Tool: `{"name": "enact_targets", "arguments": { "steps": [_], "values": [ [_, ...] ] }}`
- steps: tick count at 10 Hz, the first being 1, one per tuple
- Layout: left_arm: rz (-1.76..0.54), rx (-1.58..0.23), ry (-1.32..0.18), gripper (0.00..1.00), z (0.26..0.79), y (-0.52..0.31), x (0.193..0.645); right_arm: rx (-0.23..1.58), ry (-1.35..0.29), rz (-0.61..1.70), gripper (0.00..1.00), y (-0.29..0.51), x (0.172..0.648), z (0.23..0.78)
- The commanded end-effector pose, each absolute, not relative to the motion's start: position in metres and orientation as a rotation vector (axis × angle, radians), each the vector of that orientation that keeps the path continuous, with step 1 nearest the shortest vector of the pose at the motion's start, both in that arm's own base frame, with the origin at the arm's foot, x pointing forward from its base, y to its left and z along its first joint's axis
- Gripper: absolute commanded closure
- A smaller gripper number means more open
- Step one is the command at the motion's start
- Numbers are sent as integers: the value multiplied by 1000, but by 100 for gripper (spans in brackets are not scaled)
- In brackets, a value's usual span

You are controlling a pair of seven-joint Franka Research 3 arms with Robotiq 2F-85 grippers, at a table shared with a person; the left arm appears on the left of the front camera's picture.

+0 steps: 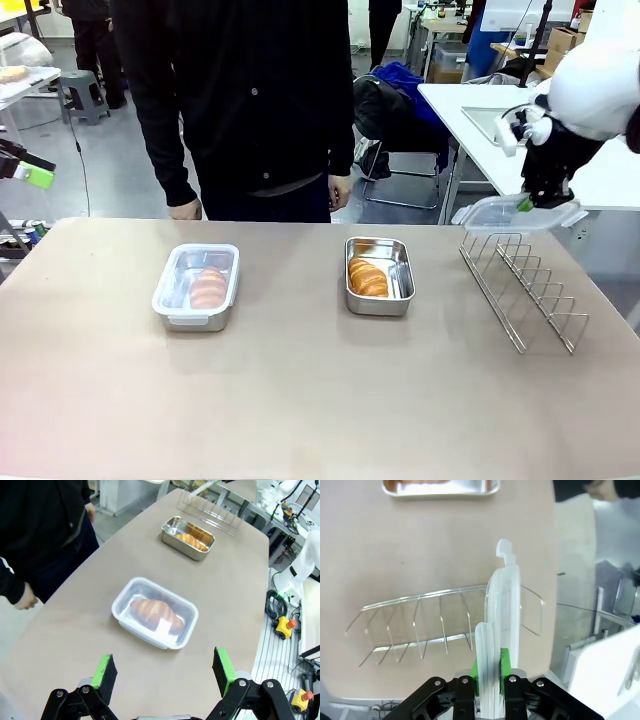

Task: Place the bread in airtight containers.
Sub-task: Pick up one Airtight Container lid and hand it to the human.

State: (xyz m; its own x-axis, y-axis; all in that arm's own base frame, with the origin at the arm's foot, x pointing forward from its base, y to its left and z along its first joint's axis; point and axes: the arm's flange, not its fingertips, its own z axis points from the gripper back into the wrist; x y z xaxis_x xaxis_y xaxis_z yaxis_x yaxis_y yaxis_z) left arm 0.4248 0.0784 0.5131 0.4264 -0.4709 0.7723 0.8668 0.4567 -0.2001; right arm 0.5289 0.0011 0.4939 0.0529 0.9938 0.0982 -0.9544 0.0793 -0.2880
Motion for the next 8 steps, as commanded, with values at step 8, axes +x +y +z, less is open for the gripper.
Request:
{"name": "enact_targets", "arguments": {
  "steps": [8],
  "values": [
    [-931, -657, -714, 0, 514, 78, 424, -394, -719, 1576, 100, 39, 422, 645]
  ]
}}
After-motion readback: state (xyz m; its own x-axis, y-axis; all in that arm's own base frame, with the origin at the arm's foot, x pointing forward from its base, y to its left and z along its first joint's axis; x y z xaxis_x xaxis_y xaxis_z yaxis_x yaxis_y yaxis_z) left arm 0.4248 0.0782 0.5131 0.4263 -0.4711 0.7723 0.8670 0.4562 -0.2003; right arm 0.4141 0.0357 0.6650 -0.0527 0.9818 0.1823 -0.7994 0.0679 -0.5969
